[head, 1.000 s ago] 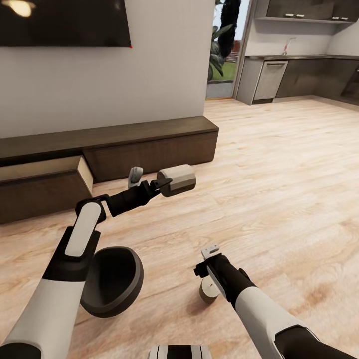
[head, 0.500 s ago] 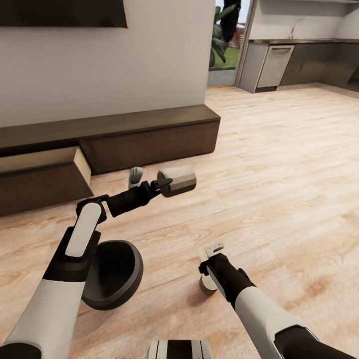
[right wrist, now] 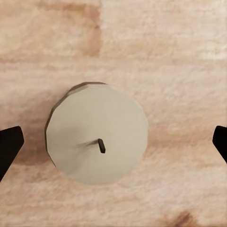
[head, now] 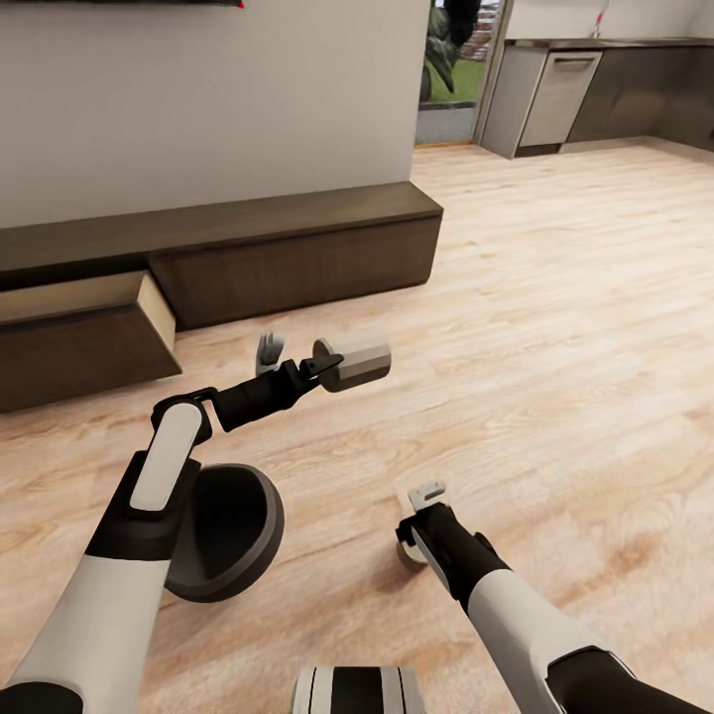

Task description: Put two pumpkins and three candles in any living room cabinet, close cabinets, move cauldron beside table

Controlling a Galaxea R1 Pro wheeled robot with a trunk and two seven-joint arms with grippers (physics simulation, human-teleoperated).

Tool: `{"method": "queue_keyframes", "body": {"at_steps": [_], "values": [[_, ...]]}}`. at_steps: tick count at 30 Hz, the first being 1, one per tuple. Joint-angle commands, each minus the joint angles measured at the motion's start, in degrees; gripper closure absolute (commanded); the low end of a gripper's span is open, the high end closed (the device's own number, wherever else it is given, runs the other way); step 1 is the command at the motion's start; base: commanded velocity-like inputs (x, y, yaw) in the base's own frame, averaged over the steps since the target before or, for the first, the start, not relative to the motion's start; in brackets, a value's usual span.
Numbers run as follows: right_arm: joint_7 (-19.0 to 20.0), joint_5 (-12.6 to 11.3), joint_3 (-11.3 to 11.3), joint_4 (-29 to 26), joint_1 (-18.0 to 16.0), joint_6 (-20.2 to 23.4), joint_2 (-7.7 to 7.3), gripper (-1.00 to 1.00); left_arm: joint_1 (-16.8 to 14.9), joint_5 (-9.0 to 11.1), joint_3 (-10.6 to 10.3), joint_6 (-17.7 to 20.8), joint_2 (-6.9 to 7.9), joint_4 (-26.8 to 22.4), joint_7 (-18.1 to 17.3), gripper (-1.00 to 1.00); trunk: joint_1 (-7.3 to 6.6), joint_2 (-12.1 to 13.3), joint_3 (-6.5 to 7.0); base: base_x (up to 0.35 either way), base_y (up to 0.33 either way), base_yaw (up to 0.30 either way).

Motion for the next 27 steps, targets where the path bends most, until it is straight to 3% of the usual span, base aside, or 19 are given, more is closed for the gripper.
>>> {"method": "queue_keyframes", "body": {"at_steps": [1, 20, 27], "values": [[0.0, 0.01, 0.0, -0.01, 0.0, 0.0, 0.0, -1.0, 0.0, 0.02, 0.0, -0.01, -0.01, 0.0, -0.11, 1.0, 0.02, -0.02, -0.23, 0.0, 0.0, 0.0], [0.0, 0.04, 0.09, -0.12, 0.01, -0.33, -0.01, -1.0, 0.0, 0.06, -0.01, 0.07, -0.02, -0.03, -0.18, 1.0, 0.51, -0.27, -4.44, 0.0, 0.0, 0.0], [0.0, 0.06, 0.05, -0.12, 0.01, -0.36, -0.01, -1.0, 0.0, 0.06, 0.0, 0.03, -0.02, -0.05, -0.18, 1.0, 0.51, -0.27, -4.44, 0.005, 0.0, 0.0]]}}
